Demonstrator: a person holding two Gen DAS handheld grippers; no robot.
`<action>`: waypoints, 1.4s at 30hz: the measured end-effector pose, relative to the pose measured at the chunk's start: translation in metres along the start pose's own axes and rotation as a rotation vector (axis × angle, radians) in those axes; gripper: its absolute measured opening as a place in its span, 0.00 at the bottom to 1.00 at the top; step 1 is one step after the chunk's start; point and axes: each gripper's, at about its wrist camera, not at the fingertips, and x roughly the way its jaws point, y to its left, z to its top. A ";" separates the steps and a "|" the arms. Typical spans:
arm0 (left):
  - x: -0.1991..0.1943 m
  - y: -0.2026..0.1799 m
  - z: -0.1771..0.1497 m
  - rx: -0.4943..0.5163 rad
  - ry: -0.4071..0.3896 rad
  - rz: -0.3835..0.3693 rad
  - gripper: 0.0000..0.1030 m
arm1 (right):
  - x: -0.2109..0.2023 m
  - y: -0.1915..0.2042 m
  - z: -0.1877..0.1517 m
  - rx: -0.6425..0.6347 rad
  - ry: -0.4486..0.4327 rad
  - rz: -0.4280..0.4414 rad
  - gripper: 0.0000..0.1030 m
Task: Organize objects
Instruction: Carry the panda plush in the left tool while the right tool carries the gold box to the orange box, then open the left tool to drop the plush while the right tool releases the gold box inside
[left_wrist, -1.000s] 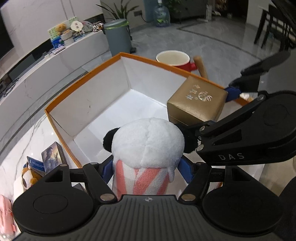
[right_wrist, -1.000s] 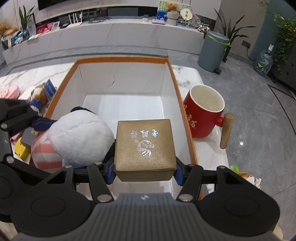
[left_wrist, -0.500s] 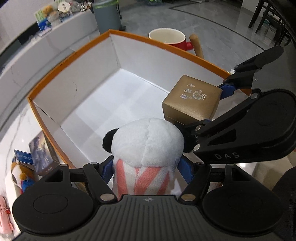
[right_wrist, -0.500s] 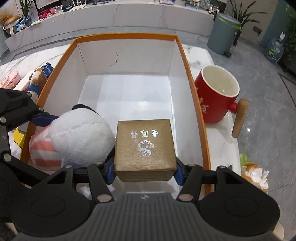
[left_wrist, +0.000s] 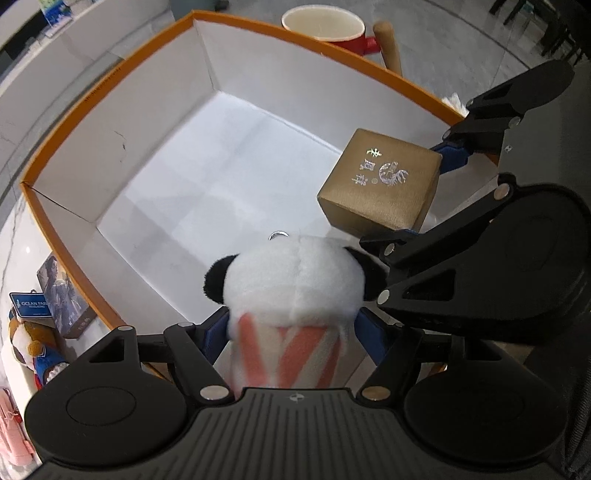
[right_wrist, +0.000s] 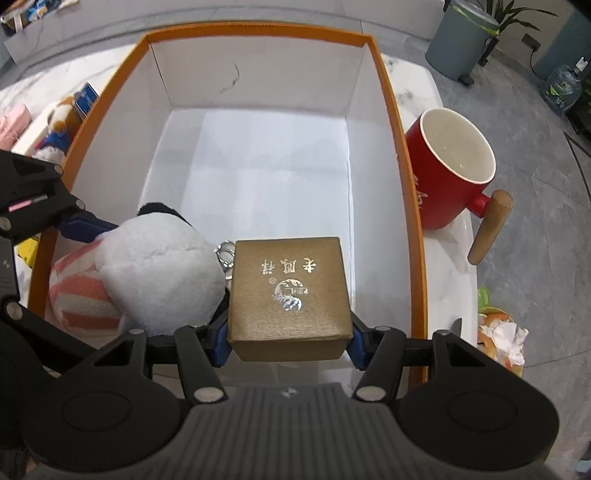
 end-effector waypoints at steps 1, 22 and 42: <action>0.002 0.001 0.002 -0.001 0.018 0.001 0.84 | 0.001 0.001 0.001 -0.002 0.012 -0.012 0.59; -0.002 0.001 -0.003 0.027 0.017 0.013 0.85 | 0.002 0.008 0.000 -0.040 0.090 -0.041 0.64; -0.042 -0.008 -0.013 0.020 -0.048 0.024 0.84 | -0.035 0.013 -0.005 -0.045 0.035 -0.083 0.68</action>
